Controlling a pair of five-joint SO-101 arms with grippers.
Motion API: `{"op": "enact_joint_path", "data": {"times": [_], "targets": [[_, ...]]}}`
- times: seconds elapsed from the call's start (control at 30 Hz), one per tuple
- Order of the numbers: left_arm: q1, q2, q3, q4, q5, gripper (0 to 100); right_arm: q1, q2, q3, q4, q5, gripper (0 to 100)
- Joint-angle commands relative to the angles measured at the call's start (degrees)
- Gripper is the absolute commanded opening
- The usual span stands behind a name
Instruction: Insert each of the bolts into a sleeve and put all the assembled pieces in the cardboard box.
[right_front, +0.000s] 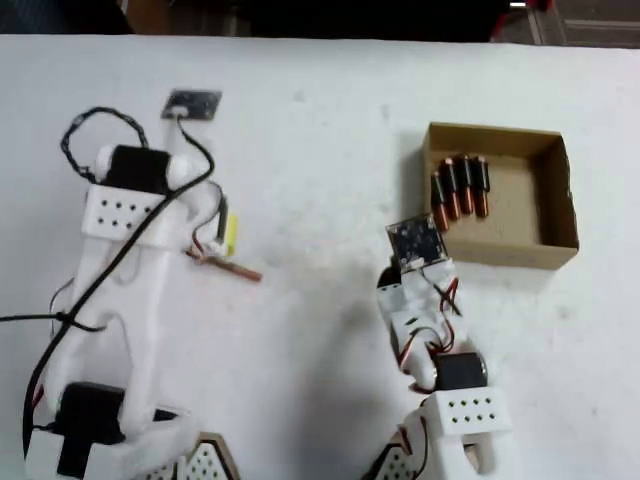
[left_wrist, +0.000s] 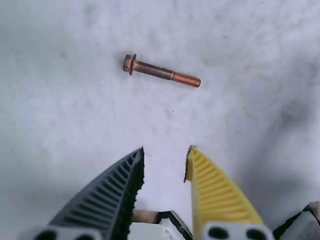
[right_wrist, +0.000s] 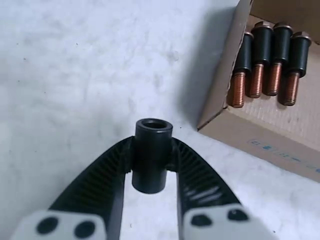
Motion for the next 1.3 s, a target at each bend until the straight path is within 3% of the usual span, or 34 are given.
{"op": "enact_joint_path", "data": {"times": [0.0,0.37,0.53,0.67,1.27], "targets": [[0.40,-2.51,4.75,-6.33,0.53,16,0.48,-1.01,-0.26,-1.63,0.09,1.6],[0.13,-2.59,17.05,-20.57,0.79,16,0.48,-1.01,-0.26,-1.63,0.09,1.6],[0.13,-2.59,22.51,-28.66,14.07,4,0.48,-1.01,-0.26,-1.63,0.09,1.6],[0.13,-2.59,24.97,-33.32,17.05,9,0.48,-1.01,-0.26,-1.63,0.09,1.6],[0.13,-2.86,28.48,-33.14,17.05,10,0.48,-1.01,-0.26,-1.63,0.09,1.6]]}}
